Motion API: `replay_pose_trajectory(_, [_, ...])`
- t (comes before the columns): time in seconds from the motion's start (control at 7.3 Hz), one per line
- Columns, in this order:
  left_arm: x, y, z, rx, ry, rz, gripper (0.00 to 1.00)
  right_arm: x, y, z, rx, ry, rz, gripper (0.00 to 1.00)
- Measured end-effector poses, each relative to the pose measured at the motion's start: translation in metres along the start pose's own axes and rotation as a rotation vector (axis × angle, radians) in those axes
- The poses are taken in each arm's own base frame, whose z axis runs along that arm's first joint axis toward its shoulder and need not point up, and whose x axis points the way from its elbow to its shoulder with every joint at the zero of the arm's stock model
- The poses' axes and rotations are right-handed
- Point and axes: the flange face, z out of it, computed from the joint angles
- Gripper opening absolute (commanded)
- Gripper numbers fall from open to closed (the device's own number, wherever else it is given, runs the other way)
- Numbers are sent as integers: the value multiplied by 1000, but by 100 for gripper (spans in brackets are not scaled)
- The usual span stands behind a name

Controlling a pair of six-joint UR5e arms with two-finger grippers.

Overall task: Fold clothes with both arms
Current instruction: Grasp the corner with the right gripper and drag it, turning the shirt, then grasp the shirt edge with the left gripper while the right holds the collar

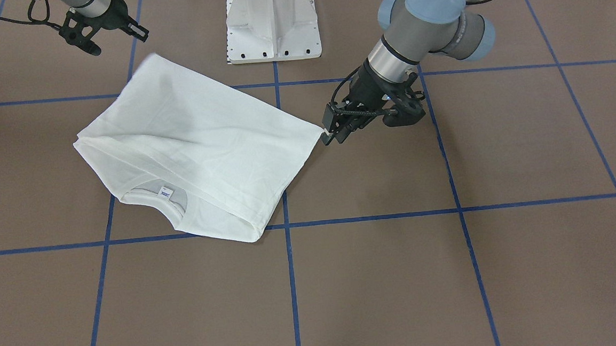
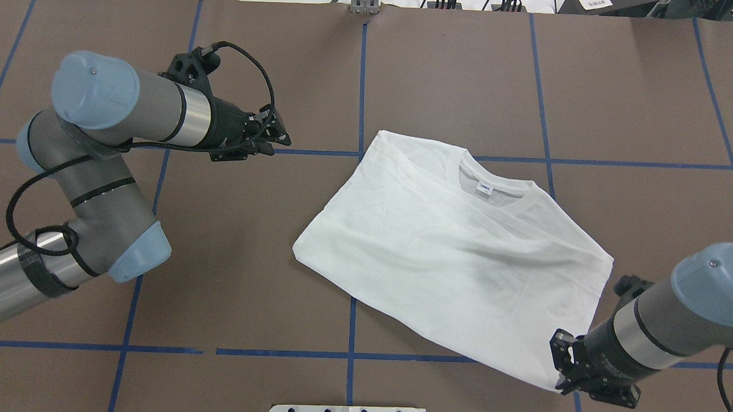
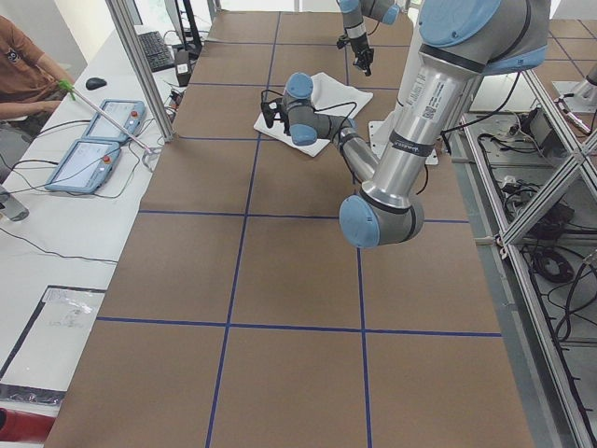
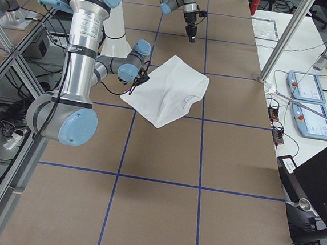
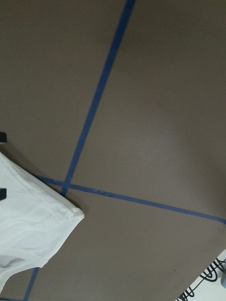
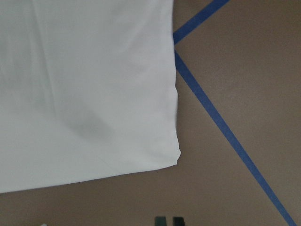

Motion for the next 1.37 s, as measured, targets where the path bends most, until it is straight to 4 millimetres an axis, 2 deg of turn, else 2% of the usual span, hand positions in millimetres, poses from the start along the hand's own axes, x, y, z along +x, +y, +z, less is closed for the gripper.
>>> replay_pose_trajectory(0.14, [-5, 18, 7, -24, -24, -29, 64, -5, -11, -9, 26, -32, 17, 100])
replay_pose_trajectory(0.27, [-17, 30, 16, -42, -54, -45, 65, -27, -41, -31, 81, -116, 43, 100])
replay_pose_trajectory(0.55, [-41, 48, 40, -64, -112, -56, 66, -101, -114, -89, 216, -296, 40, 100])
replay_pose_trajectory(0.69, [-49, 56, 54, -64, -135, -55, 65, -126, -136, -108, 271, -339, 22, 100])
replay_pose_trajectory(0.82, [-54, 61, 65, -61, -154, -54, 65, -139, -147, -116, 309, -357, 12, 100])
replay_pose_trajectory(1.23, [-63, 60, 89, -51, -192, -52, 63, -147, -158, -118, 353, -365, 11, 100])
replay_pose_trajectory(1.37, [-64, 59, 93, -45, -195, -51, 55, -147, -161, -117, 364, -365, 15, 100])
